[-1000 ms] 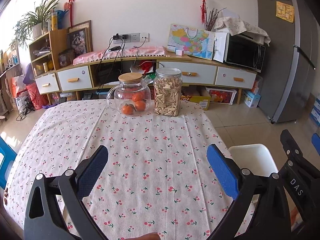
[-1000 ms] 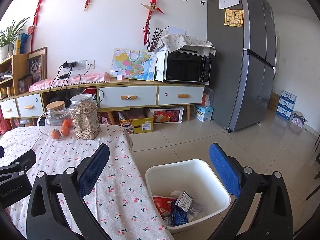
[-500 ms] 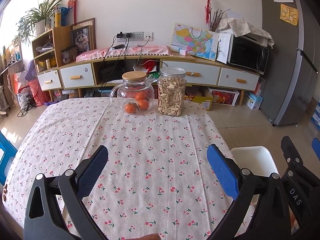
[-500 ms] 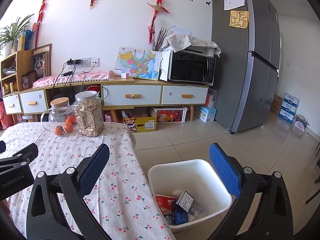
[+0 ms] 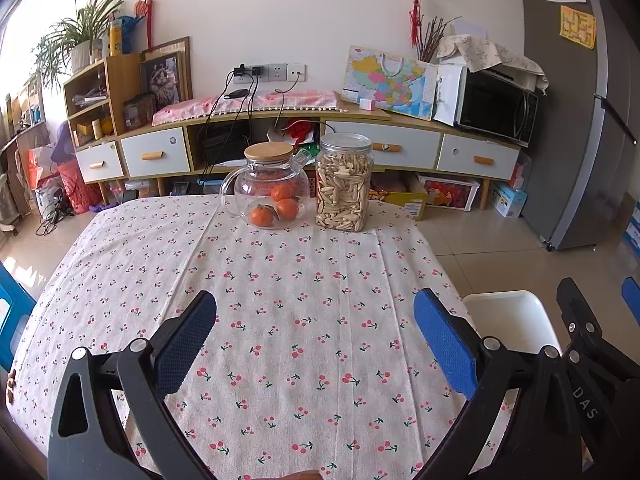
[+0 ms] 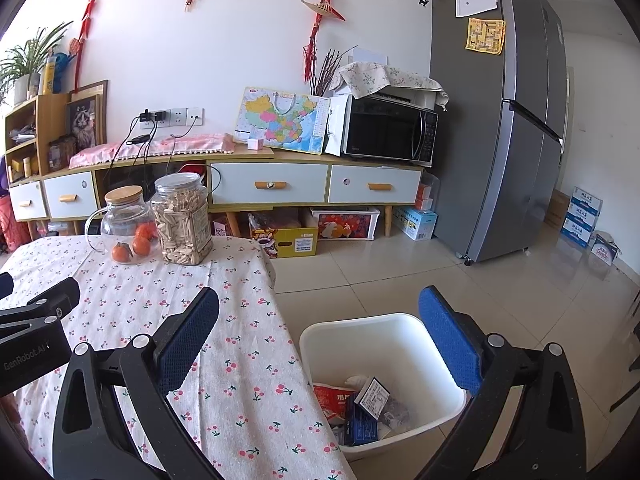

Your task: Collect trash

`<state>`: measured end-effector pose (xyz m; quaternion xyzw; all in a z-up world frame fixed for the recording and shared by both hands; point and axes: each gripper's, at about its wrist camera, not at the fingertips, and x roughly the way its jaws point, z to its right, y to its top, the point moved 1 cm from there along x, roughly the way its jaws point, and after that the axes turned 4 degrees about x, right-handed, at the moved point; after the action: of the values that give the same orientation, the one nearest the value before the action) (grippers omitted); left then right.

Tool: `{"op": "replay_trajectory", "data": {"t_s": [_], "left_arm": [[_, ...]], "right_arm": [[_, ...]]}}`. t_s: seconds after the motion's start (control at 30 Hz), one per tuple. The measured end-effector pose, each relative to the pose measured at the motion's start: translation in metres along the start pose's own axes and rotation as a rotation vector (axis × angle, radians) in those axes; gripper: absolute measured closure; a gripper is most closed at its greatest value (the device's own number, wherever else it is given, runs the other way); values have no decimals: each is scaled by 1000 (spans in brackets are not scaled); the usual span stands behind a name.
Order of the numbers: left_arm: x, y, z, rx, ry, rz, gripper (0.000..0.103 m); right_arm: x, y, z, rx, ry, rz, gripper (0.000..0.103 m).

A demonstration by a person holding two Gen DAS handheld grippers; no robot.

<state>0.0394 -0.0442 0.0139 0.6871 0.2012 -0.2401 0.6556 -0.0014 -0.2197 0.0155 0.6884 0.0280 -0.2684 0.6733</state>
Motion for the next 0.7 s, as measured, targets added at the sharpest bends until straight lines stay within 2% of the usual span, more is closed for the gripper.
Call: {"op": "replay_trajectory", "data": {"t_s": [0.6,0.7], "left_arm": [[0,0,1,3,2,2,7],[0,-1,0,2,-16,5,7]], "right_arm": [[0,-1,-1,5,6,-4,7],[0,0,0,4,5,-3,7]]}}
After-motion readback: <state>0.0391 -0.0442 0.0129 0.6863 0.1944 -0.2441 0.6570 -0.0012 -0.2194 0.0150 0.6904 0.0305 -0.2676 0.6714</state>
